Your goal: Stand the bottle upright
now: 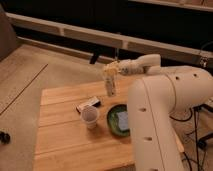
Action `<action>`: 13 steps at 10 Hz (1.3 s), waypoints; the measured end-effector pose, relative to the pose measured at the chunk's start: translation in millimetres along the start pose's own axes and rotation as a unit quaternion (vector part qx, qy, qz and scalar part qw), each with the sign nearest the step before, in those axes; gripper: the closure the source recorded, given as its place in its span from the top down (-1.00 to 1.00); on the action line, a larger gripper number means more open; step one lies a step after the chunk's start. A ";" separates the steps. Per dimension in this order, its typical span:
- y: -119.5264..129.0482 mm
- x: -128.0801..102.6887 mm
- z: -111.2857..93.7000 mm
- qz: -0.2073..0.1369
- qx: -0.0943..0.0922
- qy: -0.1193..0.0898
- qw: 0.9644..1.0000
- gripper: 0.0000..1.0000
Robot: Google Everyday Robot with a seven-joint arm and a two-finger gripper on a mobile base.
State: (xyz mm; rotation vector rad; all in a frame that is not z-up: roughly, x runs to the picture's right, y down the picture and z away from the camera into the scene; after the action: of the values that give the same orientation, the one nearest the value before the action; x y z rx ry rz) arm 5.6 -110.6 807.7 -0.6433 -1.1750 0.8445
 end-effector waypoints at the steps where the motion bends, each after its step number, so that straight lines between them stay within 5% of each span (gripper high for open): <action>1: 0.4 0.1 1.2 0.000 -0.001 0.000 1.000 -1.00; 8: -0.7 20.2 5.2 -0.009 -0.036 -0.045 0.998 -1.00; 10: 2.2 29.8 7.0 -0.014 -0.059 -0.044 0.997 -1.00; 13: 4.1 52.5 8.9 -0.013 -0.099 -0.015 0.995 -1.00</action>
State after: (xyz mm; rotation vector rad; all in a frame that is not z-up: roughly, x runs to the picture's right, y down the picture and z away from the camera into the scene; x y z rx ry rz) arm 4.2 -64.2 834.2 -0.7776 -1.3037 0.7224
